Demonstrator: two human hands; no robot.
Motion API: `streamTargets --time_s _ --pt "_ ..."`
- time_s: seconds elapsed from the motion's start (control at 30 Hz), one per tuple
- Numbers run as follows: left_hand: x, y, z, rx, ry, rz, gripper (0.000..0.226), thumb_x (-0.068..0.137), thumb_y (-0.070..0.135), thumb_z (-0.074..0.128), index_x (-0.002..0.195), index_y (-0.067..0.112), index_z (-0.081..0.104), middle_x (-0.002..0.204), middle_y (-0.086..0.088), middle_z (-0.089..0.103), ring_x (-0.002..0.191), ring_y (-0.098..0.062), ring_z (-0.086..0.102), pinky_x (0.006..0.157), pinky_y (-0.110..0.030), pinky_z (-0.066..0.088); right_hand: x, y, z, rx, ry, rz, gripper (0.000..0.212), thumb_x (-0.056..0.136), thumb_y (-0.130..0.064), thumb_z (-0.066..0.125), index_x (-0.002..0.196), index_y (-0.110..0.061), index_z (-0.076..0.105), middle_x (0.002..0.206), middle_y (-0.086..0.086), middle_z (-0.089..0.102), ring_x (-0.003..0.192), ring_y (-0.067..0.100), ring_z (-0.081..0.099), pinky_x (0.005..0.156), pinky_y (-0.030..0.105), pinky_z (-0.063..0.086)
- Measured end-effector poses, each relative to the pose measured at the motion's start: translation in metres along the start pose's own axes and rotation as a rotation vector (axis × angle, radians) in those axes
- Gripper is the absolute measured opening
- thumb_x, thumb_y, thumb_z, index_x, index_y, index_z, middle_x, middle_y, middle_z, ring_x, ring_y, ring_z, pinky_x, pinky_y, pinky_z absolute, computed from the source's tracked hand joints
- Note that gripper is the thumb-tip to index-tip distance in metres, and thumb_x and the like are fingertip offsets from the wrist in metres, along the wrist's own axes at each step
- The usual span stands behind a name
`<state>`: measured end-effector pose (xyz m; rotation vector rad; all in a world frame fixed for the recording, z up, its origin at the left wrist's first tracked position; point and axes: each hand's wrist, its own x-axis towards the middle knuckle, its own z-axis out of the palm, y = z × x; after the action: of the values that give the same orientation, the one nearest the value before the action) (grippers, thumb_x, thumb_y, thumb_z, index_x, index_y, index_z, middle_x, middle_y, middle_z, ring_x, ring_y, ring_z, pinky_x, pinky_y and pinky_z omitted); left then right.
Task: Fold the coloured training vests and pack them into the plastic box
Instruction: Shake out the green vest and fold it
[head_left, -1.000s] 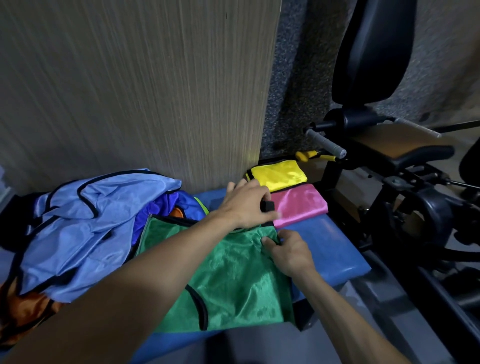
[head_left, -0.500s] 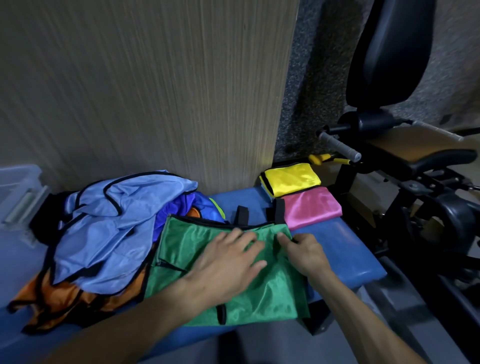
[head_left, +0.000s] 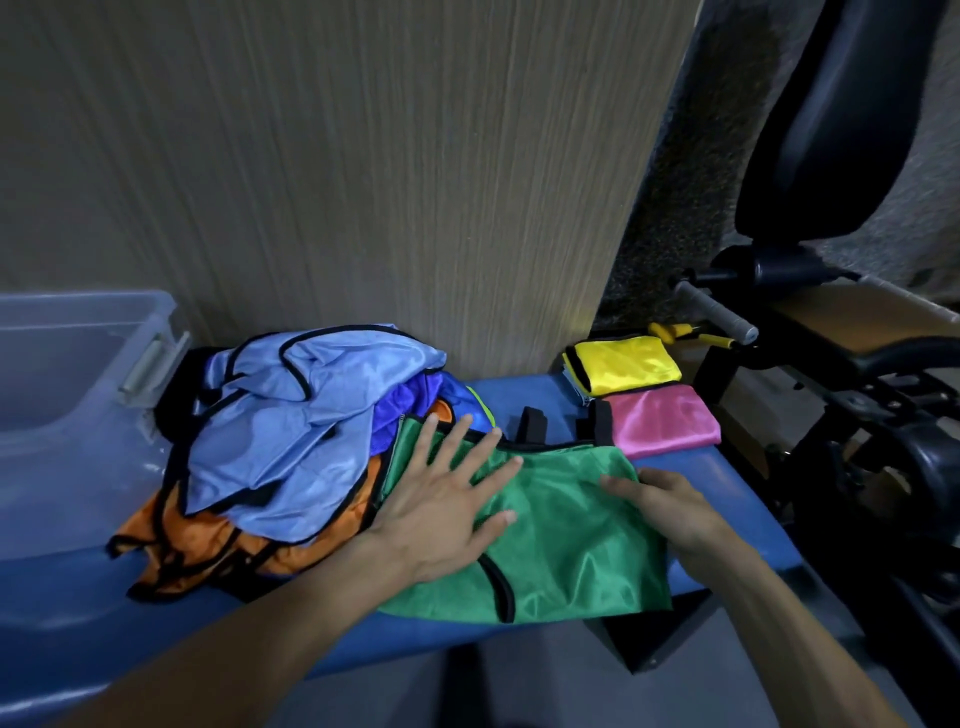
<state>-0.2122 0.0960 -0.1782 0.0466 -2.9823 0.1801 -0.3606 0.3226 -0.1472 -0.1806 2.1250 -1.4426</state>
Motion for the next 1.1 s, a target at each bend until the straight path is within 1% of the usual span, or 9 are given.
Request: streamTargets --time_s 0.23,0.37,0.43,0.5,0.57,0.67,0.83,0.97,1.1 --pt "0.007 -0.001 0.003 0.018 -0.214 0.045 0.084 0.088 0.086 0.010 0.159 0.043 -0.001 0.169 0.000 -0.012 0.150 -0.042 -0.025 0.112 -0.067 -0.022 -0.040 -0.034 0.011 0.044 -0.101 -0.064 0.024 0.090 -0.001 0.069 0.110 -0.015 0.071 0.095 0.008 0.079 0.079 0.022 0.077 0.056 0.027 0.058" --pt "0.007 -0.014 -0.010 -0.107 -0.015 0.080 0.068 0.097 0.069 0.027 0.159 0.042 0.019 0.169 0.005 0.013 0.156 -0.034 0.000 0.121 -0.062 -0.003 -0.051 -0.054 0.042 0.042 -0.123 -0.163 0.025 0.091 0.002 0.066 0.111 -0.012 0.068 0.095 0.010 0.078 0.078 0.022 0.076 0.058 0.028 0.058" --pt "0.005 -0.026 -0.018 -0.341 0.180 0.044 0.049 0.098 0.046 0.043 0.146 0.036 0.049 0.146 0.008 0.052 0.138 -0.020 0.044 0.114 -0.049 0.033 -0.052 -0.062 0.065 0.013 -0.121 -0.216 0.025 0.090 0.002 0.064 0.111 -0.012 0.065 0.094 0.015 0.076 0.076 0.026 0.074 0.061 0.036 0.058" --pt "0.000 -0.040 -0.028 -0.699 0.219 -0.137 0.028 0.098 0.031 0.053 0.121 0.028 0.069 0.110 0.010 0.072 0.098 -0.008 0.066 0.087 -0.035 0.052 -0.050 -0.069 0.092 -0.048 -0.110 -0.288 0.023 0.089 0.001 0.063 0.106 -0.014 0.061 0.090 0.020 0.073 0.068 0.026 0.070 0.056 0.038 0.055" --pt "-0.005 -0.050 -0.032 -1.125 0.127 -0.349 0.020 0.099 0.031 0.058 0.104 0.021 0.074 0.090 0.005 0.074 0.074 -0.009 0.066 0.070 -0.032 0.053 -0.048 -0.073 0.123 -0.156 -0.128 -0.354 0.023 0.089 -0.002 0.063 0.103 -0.020 0.057 0.079 0.013 0.067 0.057 0.020 0.066 0.046 0.033 0.053" --pt "-0.015 -0.063 -0.029 -1.398 0.061 -0.505 0.041 0.092 0.052 0.059 0.094 0.013 0.073 0.079 0.001 0.067 0.070 -0.012 0.059 0.064 -0.031 0.043 -0.046 -0.071 0.168 -0.326 -0.216 -0.409 0.032 0.089 -0.008 0.061 0.114 -0.023 0.048 0.076 0.003 0.061 0.047 0.015 0.062 0.044 0.034 0.054" --pt "-0.015 -0.069 -0.016 -1.297 0.053 -0.567 0.017 0.095 0.004 0.056 0.097 0.015 0.069 0.069 0.009 0.066 0.066 -0.010 0.056 0.061 -0.032 0.039 -0.044 -0.051 0.187 -0.334 -0.266 -0.450 0.056 0.090 -0.006 0.062 0.142 -0.016 0.044 0.078 0.003 0.067 0.063 0.026 0.070 0.064 0.044 0.060" --pt "-0.014 -0.062 -0.014 -1.088 0.102 -0.551 0.035 0.091 0.011 0.055 0.125 0.013 0.065 0.109 -0.005 0.075 0.104 -0.023 0.069 0.094 -0.038 0.052 -0.047 -0.033 0.153 -0.534 -0.228 -0.664 0.052 0.090 -0.020 0.070 0.140 -0.023 0.053 0.081 -0.010 0.067 0.066 0.001 0.062 0.073 0.026 0.051" --pt "-0.015 -0.060 -0.021 -0.912 0.163 -0.527 0.036 0.095 0.010 0.054 0.128 0.016 0.063 0.111 -0.007 0.075 0.108 -0.027 0.067 0.093 -0.042 0.052 -0.057 -0.005 0.121 -0.917 -0.211 -0.884 0.061 0.085 -0.057 0.064 0.139 -0.030 0.054 0.106 -0.015 0.054 0.094 0.002 0.047 0.085 0.025 0.043"
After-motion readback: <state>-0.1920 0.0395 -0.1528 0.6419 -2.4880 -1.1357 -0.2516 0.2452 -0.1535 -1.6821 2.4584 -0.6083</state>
